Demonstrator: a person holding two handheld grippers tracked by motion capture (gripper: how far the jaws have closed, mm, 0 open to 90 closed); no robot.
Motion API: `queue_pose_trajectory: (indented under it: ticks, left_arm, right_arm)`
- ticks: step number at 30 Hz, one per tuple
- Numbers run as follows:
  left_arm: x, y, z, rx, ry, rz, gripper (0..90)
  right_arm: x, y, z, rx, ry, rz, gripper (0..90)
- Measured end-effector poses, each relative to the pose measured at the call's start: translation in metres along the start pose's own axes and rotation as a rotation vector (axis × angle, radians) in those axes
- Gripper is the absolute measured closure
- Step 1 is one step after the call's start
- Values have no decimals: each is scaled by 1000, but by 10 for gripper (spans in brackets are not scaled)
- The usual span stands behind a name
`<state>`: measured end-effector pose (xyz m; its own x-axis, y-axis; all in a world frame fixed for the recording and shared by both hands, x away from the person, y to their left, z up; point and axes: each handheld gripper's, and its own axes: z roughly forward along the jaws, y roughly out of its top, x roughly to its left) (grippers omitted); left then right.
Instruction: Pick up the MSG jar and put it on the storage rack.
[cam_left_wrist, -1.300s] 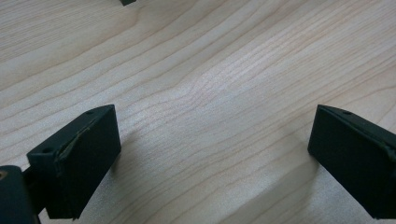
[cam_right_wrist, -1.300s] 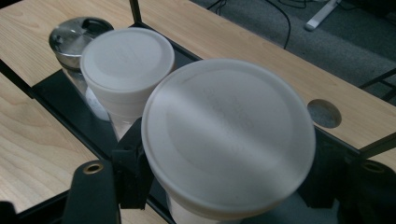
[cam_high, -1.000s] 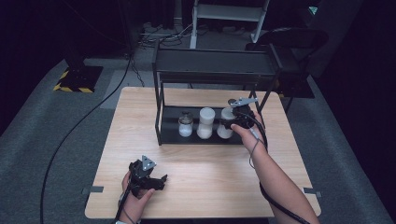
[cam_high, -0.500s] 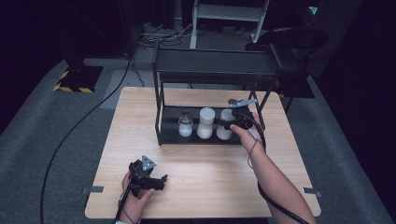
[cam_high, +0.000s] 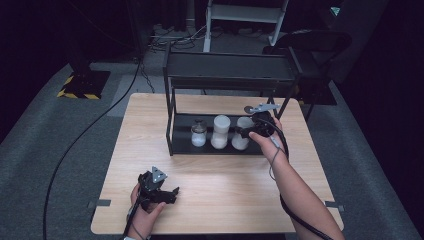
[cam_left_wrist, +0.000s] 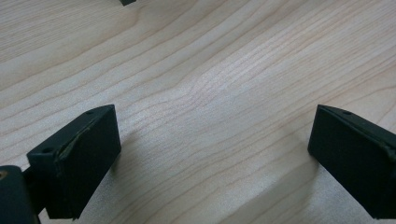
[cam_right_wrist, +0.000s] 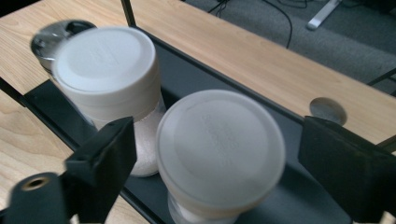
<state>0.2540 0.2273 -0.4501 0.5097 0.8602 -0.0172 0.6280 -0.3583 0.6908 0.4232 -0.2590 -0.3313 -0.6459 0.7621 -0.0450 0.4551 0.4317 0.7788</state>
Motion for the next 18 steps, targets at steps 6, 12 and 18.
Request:
queue_pose_trajectory:
  ticks: [6, 12, 18]
  left_arm:
    - [0, 0, 0, 1, 3, -4, 20]
    - [-1, 1, 0, 1, 3, -4, 20]
    - [-1, 1, 0, 1, 3, -5, 20]
  right_arm:
    - [-1, -3, -21, -29, 12, -2, 37]
    - [0, -11, -41, -55, 16, 4, 29]
    - [3, -22, -60, -72, 18, -2, 29]
